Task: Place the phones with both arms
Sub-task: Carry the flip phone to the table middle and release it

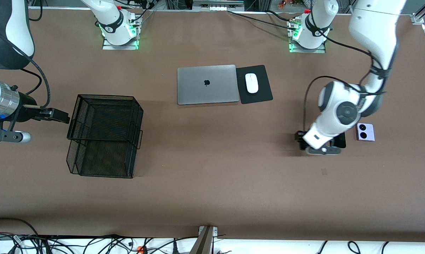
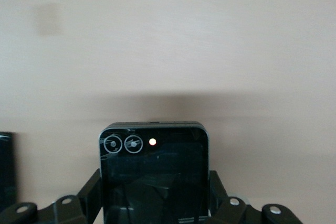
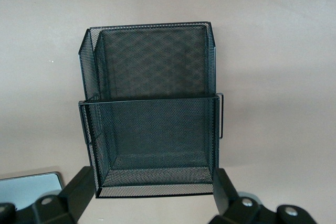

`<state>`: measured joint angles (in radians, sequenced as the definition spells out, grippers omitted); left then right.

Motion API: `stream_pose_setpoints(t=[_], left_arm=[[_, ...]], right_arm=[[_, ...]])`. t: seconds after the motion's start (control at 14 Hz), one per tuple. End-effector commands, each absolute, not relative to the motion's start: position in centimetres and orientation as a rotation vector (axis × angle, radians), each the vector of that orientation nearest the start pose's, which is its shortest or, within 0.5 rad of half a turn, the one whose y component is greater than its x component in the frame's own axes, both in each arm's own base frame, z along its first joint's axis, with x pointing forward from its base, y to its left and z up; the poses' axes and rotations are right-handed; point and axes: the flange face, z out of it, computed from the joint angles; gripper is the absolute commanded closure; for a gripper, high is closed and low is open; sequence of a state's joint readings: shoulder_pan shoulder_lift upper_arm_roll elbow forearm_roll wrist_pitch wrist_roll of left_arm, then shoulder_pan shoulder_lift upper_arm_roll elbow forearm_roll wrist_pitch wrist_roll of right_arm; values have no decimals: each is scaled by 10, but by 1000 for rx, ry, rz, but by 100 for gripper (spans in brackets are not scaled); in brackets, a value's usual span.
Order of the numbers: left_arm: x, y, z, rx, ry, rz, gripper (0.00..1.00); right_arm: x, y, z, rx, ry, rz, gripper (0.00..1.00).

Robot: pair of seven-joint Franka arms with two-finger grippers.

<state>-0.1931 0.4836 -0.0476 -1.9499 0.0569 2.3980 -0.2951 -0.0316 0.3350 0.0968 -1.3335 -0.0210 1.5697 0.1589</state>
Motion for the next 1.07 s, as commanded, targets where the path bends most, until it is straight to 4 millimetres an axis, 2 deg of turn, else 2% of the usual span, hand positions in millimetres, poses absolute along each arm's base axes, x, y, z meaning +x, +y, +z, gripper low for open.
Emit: stream_pose_setpoints(t=[0.0, 0.14, 0.29, 0.71, 0.86, 1.0], left_arm=[[590, -219, 229, -3106, -100, 28, 100], [582, -285, 225, -3112, -163, -2, 100], [574, -338, 221, -3125, -162, -32, 100], [570, -450, 218, -3189, -200, -148, 100], [569, -480, 199, -3196, -208, -170, 100], [576, -506, 193, -3220, -234, -224, 100]], right_arm=[[645, 30, 540, -3123, 142, 159, 0], [645, 30, 540, -3123, 146, 159, 0], [645, 30, 540, -3123, 144, 159, 0], [645, 30, 540, -3125, 142, 159, 0], [645, 30, 540, -3125, 142, 159, 0], [644, 30, 541, -3125, 144, 156, 0]])
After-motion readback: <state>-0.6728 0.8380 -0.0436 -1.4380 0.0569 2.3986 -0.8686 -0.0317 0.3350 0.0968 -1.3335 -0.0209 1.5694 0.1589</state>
